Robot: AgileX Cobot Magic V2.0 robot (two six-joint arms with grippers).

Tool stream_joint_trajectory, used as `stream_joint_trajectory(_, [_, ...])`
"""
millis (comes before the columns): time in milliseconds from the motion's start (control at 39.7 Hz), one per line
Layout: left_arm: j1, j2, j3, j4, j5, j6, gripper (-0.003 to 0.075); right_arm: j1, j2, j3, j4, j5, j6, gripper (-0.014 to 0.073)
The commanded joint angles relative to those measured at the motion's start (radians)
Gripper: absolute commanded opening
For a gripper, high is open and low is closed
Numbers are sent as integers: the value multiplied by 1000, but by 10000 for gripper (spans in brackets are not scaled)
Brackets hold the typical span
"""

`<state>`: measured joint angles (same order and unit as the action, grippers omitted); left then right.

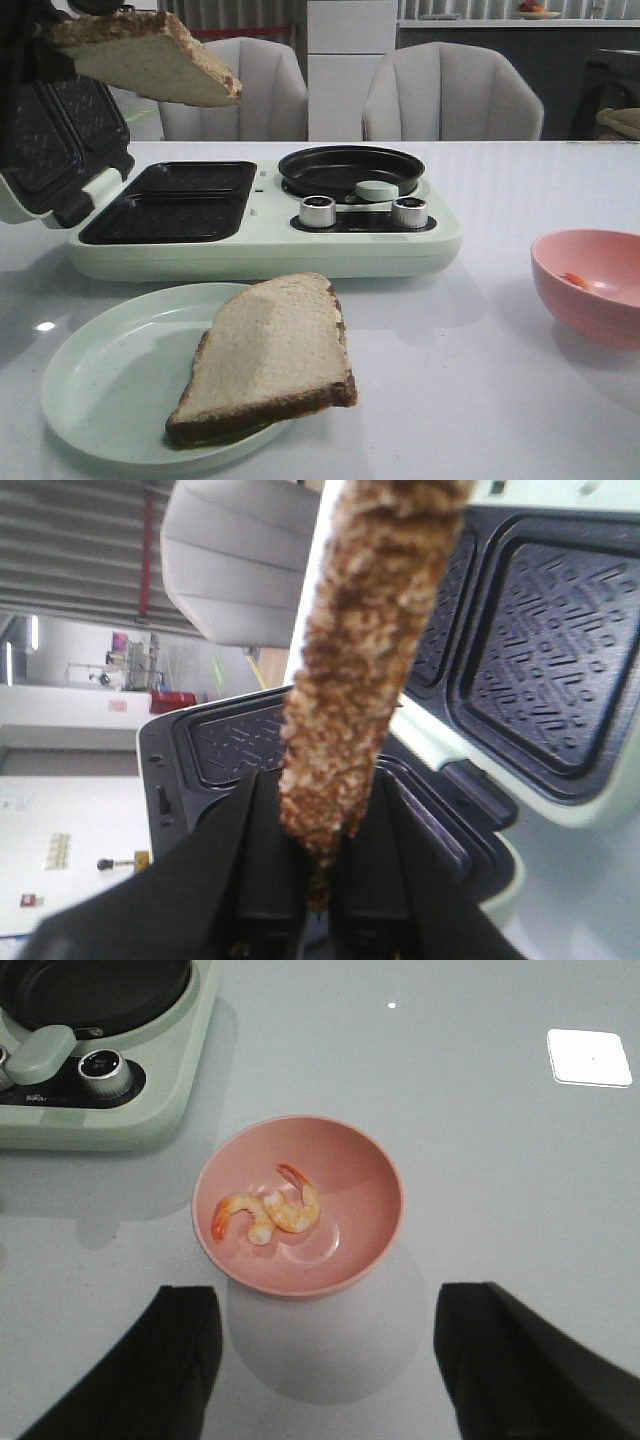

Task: Make breakfast with bread and shrimp
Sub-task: 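Lower the held bread slice into the press tray and release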

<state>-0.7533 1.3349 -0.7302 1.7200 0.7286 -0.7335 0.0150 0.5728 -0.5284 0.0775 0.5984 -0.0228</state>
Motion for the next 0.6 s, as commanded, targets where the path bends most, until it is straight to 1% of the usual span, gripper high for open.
stream_joint_trajectory(0, [77,63,-107,77,-19,-5,98,-2,9,-33,-9,-67,-6,558])
stream_joint_trajectory(50, [125,137,-166,112,-35,-5,98,-2,9,-33,-9,-67,-6,558])
stream_joint_trajectory(101, [150,182,-202,135,-42,-5,98,-2,9,-33,-9,-67,-6,558])
stream_joint_trajectory(302, [237,384,-415,135,-77,-5,98,-2,9,-33,-9,-67,-6,558])
stream_joint_trajectory(403, [264,466,-512,135,-99,-5,98,-2,9,-33,-9,-67,-6,558])
stream_joint_trajectory(579, [287,596,-672,135,-99,-3,98,-2,9,-33,-9,-67,-6,558])
